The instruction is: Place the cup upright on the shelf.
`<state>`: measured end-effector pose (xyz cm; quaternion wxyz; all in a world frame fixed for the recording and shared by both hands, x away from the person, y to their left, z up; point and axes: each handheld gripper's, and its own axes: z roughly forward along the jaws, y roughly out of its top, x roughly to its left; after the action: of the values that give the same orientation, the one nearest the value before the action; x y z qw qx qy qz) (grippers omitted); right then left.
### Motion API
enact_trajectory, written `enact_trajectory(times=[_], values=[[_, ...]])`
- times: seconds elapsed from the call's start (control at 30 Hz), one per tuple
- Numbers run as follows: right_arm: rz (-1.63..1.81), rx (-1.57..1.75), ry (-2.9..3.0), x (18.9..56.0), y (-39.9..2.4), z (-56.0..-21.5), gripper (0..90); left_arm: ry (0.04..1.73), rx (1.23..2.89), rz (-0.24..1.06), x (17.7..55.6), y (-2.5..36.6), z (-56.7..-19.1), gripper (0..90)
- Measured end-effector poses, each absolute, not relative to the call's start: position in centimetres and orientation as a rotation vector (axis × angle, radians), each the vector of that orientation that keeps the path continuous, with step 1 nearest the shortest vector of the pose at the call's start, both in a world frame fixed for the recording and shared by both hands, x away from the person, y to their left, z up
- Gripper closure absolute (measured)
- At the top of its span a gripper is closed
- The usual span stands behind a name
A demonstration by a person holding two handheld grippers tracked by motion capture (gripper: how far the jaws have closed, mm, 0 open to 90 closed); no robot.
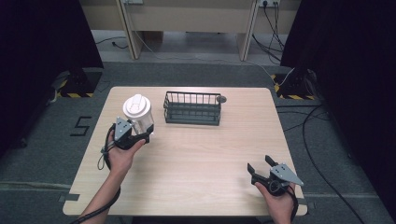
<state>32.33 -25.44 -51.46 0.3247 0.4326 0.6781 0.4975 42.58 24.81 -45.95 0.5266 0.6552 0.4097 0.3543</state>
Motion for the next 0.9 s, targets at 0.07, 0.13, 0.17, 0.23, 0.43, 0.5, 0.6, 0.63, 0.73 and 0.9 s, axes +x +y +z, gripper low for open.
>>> enact_trajectory(times=[0.07,0.13,0.17,0.23,0.43,0.5,0.6,0.63,0.73,0.9], values=[[1.306,1.133,1.774,32.3,-25.5,-51.5,21.1,0.978,1.567,0.847,42.6,24.8,-45.8,18.1],[1.306,1.134,1.776,32.3,-25.4,-51.5,21.2,0.970,1.570,0.846,42.6,24.6,-45.7,18.1],[1.306,1.134,1.776,32.3,-25.4,-51.5,21.2,0.970,1.570,0.846,42.6,24.6,-45.7,18.1],[1.304,1.133,1.776,32.3,-25.4,-51.5,21.3,0.968,1.569,0.841,42.6,24.5,-45.6,18.1],[1.304,1.136,1.777,32.3,-25.4,-51.5,21.8,0.953,1.583,0.822,43.0,23.6,-45.7,18.2],[1.304,1.137,1.779,32.4,-25.4,-51.5,22.2,0.947,1.587,0.817,43.1,23.2,-45.6,18.1],[1.305,1.134,1.780,32.4,-25.4,-51.5,22.5,0.937,1.589,0.810,43.3,22.7,-45.5,18.2],[1.305,1.134,1.780,32.4,-25.4,-51.5,22.5,0.937,1.589,0.810,43.3,22.7,-45.5,18.2],[1.305,1.131,1.784,32.3,-25.4,-51.5,22.9,0.926,1.589,0.808,43.5,22.3,-45.2,18.2],[1.304,1.128,1.784,32.3,-25.4,-51.5,23.2,0.918,1.584,0.801,43.7,21.9,-44.9,18.2]])
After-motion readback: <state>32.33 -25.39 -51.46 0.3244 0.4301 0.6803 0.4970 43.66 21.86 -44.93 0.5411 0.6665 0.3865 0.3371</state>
